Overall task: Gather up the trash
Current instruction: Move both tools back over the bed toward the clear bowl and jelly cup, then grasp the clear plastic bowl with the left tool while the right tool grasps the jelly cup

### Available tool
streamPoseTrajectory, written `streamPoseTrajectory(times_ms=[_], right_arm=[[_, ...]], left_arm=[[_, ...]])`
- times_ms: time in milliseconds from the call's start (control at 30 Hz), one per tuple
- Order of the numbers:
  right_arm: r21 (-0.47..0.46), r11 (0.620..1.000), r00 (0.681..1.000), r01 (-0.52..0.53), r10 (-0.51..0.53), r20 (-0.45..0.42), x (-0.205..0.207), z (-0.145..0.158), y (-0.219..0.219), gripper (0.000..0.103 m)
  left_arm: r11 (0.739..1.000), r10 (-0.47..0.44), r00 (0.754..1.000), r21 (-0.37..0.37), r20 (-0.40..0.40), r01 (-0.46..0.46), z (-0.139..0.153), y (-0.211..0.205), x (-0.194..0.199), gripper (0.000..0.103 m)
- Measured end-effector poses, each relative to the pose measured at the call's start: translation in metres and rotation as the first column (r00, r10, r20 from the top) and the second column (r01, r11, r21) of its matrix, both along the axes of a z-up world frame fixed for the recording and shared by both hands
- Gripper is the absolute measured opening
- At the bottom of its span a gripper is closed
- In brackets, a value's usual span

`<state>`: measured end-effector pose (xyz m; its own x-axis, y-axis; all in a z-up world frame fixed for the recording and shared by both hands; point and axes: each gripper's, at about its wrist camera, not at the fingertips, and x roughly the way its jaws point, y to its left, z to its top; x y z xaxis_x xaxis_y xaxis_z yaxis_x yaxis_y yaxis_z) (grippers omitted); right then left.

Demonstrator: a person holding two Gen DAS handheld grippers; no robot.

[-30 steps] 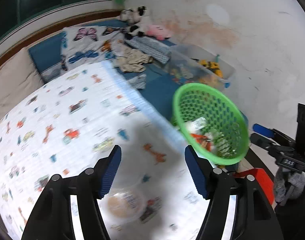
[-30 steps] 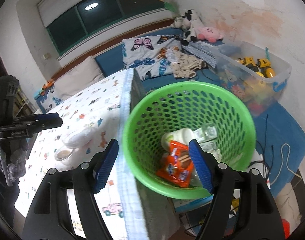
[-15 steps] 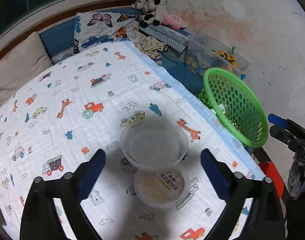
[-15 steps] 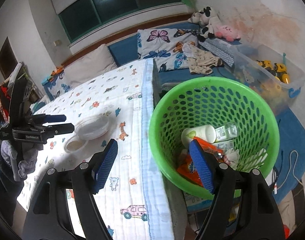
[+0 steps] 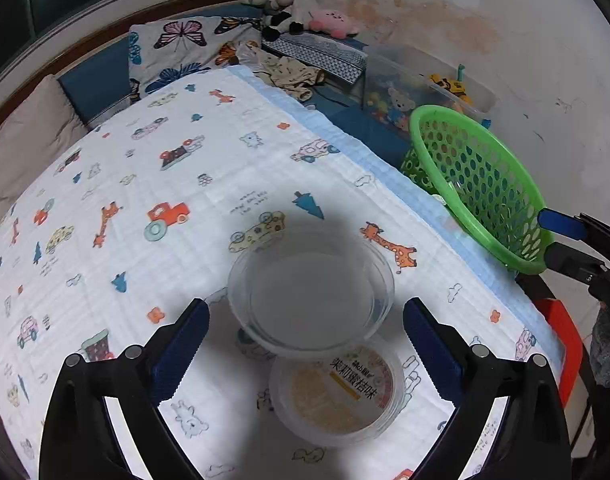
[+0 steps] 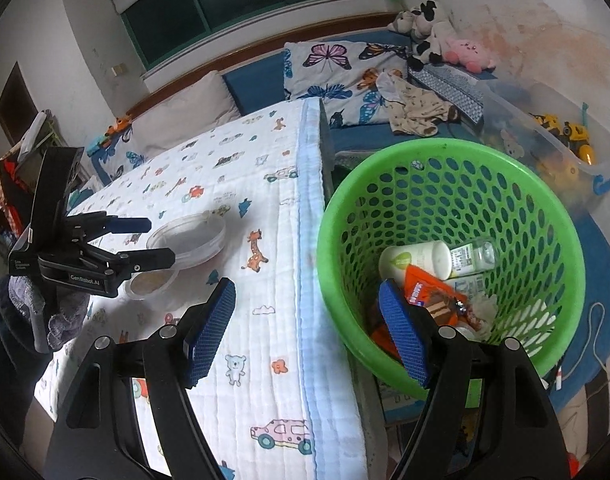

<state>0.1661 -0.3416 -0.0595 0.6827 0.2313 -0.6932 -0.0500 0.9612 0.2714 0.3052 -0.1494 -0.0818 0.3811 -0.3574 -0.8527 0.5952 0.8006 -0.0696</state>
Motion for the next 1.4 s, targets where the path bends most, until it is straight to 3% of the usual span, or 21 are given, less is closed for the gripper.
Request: streamPoseTrajectory(times_ms=[433,767,1067,1400], right_arm=[[-0.009,1.0,1.0,-0.015,0.015,-0.019,0.009,-0.006,0.009,0.074],[-0.011,1.0,0.999,-0.014,0.014,-0.029,0.009,-0.009,0.01,0.074],[-0.022,0.998,0.998,-0.062,0.061,-0.028,0.008,-0.009,0.027,0.074],[-0.057,0.975,0.976,-0.217,0.215,-0.034,0.017,-0.011,0.096,0.077]], left_arm=[[0.999,-0.024,1.0,0.037,-0.007,0.024,-0.015,-0.015,0.01,0.094],[1.0,0.004,0.999,0.021,0.041,-0.004,-0.014,-0.011,0.007,0.089],[0.996,0.079,0.992,-0.058,0.099,-0.073,0.024,0.018,0.005,0.089],[0.978,0.19,0.97,-0.111,0.149,-0.175,0.061,0.073,0.002,0.089]])
